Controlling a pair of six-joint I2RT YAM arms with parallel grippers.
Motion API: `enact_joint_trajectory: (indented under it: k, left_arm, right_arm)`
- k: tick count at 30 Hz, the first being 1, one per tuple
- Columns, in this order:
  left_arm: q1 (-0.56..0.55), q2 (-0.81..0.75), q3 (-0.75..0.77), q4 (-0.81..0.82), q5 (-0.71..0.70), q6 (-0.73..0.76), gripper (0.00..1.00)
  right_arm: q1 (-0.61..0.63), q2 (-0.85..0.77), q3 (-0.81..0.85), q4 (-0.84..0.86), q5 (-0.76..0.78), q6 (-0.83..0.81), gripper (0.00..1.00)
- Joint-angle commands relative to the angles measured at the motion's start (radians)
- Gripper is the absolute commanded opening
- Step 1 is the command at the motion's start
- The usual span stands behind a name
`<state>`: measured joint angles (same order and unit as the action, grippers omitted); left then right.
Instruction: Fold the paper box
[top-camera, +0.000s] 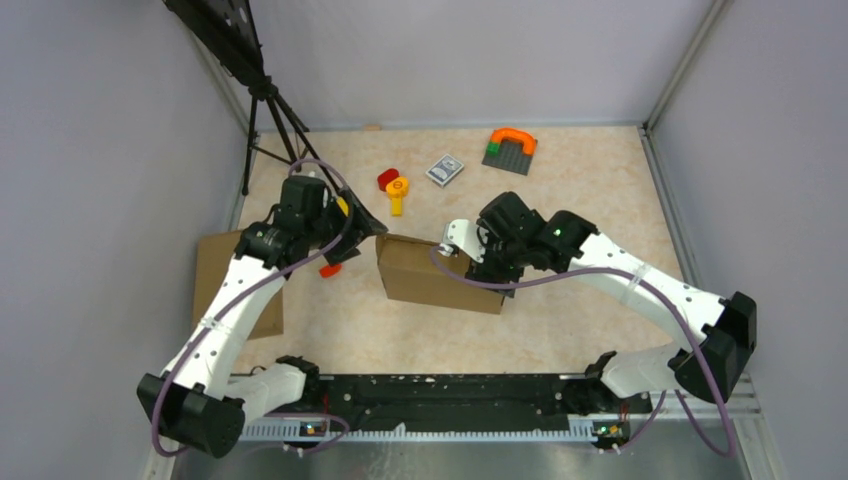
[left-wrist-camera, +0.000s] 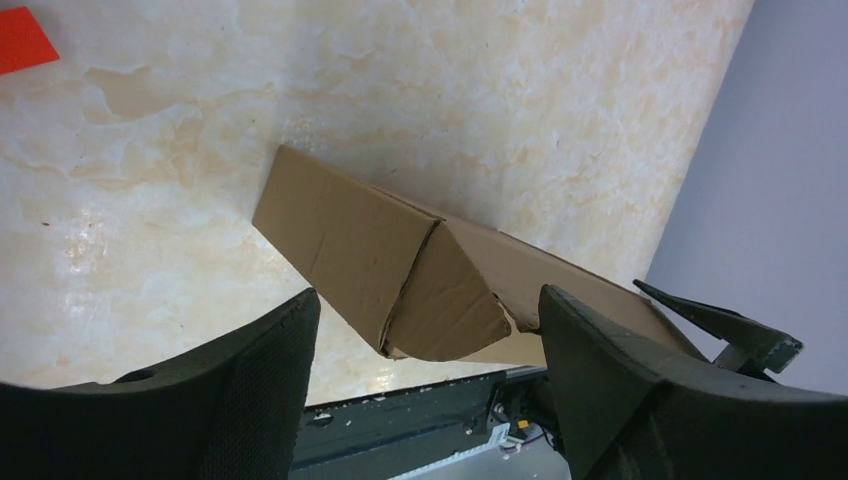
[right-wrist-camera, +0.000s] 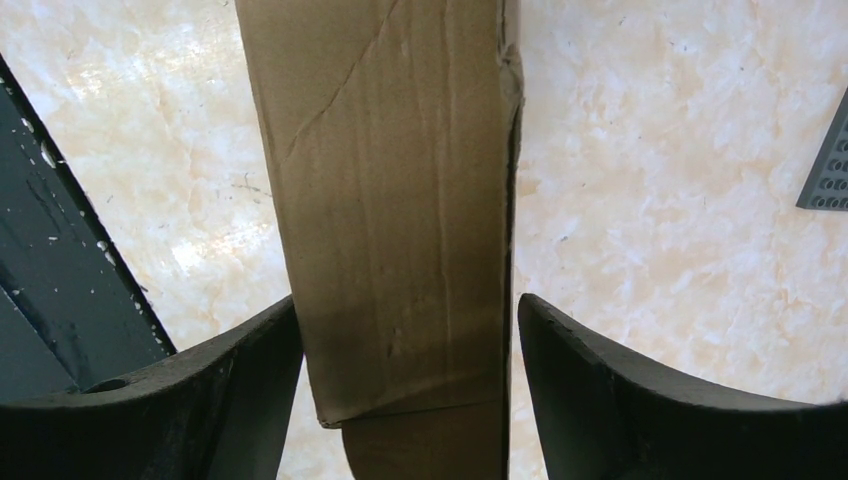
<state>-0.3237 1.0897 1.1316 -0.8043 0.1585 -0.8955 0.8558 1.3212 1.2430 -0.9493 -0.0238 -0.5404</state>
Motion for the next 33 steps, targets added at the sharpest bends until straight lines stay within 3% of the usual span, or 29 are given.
enact_joint_trajectory:
  k: [1,10,19,24,33]
  left_arm:
    - [0.008,-0.012,-0.042,0.04,0.044,-0.025,0.77]
    - [0.008,-0.049,-0.159,0.056,0.09,-0.027,0.63]
    - [0.007,-0.086,-0.225,0.112,0.076,-0.05,0.65]
    - [0.008,-0.077,-0.201,0.139,0.067,-0.012,0.76]
    - [0.025,-0.018,-0.023,0.052,0.07,0.159,0.95]
  right_arm:
    - [0.012,-0.034,-0.007,0.01,-0.01,-0.006,0.76]
    - [0.012,-0.019,-0.014,0.003,-0.006,0.007,0.72]
    - [0.012,0.009,0.009,0.001,-0.009,0.025,0.71]
    - [0.012,0.035,0.035,-0.006,-0.027,0.029,0.7]
    - [0.011,0.012,0.023,0.042,-0.026,0.03,0.83]
